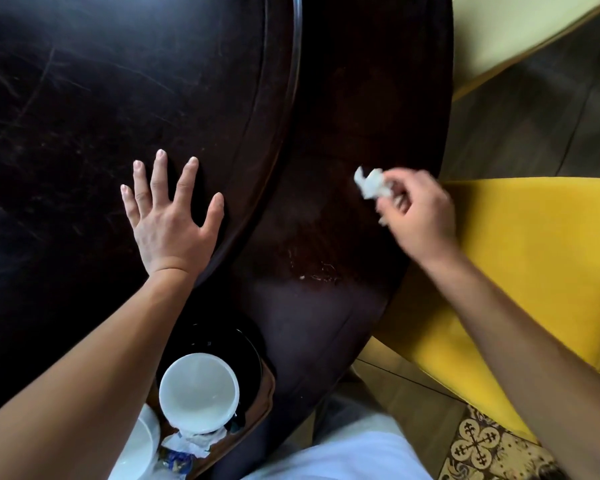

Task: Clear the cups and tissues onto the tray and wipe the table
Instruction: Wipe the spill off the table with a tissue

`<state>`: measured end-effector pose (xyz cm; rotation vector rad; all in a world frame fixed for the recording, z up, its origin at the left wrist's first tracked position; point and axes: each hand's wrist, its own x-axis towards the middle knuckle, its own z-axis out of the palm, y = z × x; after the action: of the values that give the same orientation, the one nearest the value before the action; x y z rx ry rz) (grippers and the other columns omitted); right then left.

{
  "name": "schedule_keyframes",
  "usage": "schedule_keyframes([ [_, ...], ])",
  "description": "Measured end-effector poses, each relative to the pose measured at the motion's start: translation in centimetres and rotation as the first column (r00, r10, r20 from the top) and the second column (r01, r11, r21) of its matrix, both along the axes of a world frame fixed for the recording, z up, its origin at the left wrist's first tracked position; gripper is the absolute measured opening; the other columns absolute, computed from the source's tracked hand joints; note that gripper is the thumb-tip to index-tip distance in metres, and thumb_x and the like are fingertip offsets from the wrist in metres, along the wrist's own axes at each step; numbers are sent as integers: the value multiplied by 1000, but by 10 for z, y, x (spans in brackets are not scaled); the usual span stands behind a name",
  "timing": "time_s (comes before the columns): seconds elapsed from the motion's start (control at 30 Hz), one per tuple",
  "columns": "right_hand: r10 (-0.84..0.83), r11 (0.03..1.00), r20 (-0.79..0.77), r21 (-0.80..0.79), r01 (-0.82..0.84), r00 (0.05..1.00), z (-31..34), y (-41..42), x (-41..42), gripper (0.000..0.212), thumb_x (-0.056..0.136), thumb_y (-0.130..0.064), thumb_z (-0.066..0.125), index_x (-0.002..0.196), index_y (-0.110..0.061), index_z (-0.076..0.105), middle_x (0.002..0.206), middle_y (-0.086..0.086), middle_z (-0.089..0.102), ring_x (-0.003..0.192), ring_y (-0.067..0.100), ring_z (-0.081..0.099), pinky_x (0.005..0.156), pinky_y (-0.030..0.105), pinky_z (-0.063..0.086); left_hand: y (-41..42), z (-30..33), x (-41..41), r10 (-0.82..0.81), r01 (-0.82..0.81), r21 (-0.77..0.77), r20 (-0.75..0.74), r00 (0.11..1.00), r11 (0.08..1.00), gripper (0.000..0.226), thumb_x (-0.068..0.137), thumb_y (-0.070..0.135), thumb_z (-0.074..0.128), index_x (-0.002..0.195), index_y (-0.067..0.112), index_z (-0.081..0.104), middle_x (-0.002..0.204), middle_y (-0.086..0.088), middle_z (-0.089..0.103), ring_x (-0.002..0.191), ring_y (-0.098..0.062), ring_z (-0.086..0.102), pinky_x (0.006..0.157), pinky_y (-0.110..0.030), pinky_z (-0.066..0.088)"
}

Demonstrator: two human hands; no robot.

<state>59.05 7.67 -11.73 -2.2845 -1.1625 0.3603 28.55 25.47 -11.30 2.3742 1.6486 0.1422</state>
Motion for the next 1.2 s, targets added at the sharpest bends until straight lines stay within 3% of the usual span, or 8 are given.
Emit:
schedule_keyframes([
  [0.1, -96, 995, 68, -26, 98, 993, -3, 26, 50, 32, 83, -20, 65, 114, -21, 71, 101, 9, 66, 88, 27, 64, 77, 33, 48, 0, 0, 0, 0, 0, -3, 4, 1000, 1000, 64, 100, 62, 43, 158, 36, 34, 172, 1, 13, 159, -30, 2, 128, -53, -1],
  [0.27, 91, 982, 15, -166, -87, 996, -4, 35, 75, 33, 87, -20, 69, 120, -24, 70, 108, 6, 65, 96, 25, 64, 81, 29, 47, 0, -1, 1, -2, 2, -2, -1, 1000, 1000, 65, 99, 63, 41, 158, 37, 34, 172, 1, 13, 159, -30, 2, 128, -54, 0],
  [0.47, 210, 964, -80, -150, -220, 974, -5, -1, 23, 38, 83, -16, 74, 120, -26, 70, 103, -2, 62, 87, 16, 63, 82, 33, 53, 0, -2, 1, -1, 1, 7, 8, 1000, 1000, 65, 99, 63, 42, 157, 36, 36, 172, 0, 15, 159, -31, 4, 127, -55, 1],
  [0.8, 461, 850, -214, -172, -498, 861, 5, -62, -73, 34, 87, -18, 72, 120, -23, 66, 104, -6, 60, 96, 14, 62, 82, 33, 55, 0, -1, 1, -1, 1, -10, 7, 1000, 1000, 66, 98, 64, 39, 158, 36, 35, 172, 0, 13, 160, -30, 1, 127, -55, 0],
  [0.87, 433, 880, -181, -127, -458, 883, 5, -42, -59, 34, 86, -19, 70, 120, -22, 67, 106, -3, 61, 96, 18, 64, 86, 34, 53, 0, -1, 1, -1, 1, -7, 3, 1000, 1000, 66, 98, 64, 39, 158, 36, 35, 172, 1, 13, 160, -30, 1, 127, -55, 0],
  [1.03, 132, 991, 16, -1, -132, 991, 4, 26, 22, 32, 84, -17, 68, 116, -20, 70, 101, 5, 63, 86, 21, 63, 81, 31, 48, 1, 0, 1, -2, 2, -10, -7, 1000, 1000, 66, 99, 65, 38, 158, 36, 34, 172, 0, 13, 160, -30, 1, 128, -54, 0],
  [1.2, 171, 979, 10, -115, -169, 985, -4, 45, 64, 36, 85, -14, 67, 118, -27, 70, 106, 3, 62, 85, 15, 59, 83, 36, 53, 0, -1, 1, -2, 2, -5, -1, 1000, 1000, 65, 99, 64, 40, 158, 36, 35, 172, 1, 13, 160, -30, 1, 128, -54, 0],
])
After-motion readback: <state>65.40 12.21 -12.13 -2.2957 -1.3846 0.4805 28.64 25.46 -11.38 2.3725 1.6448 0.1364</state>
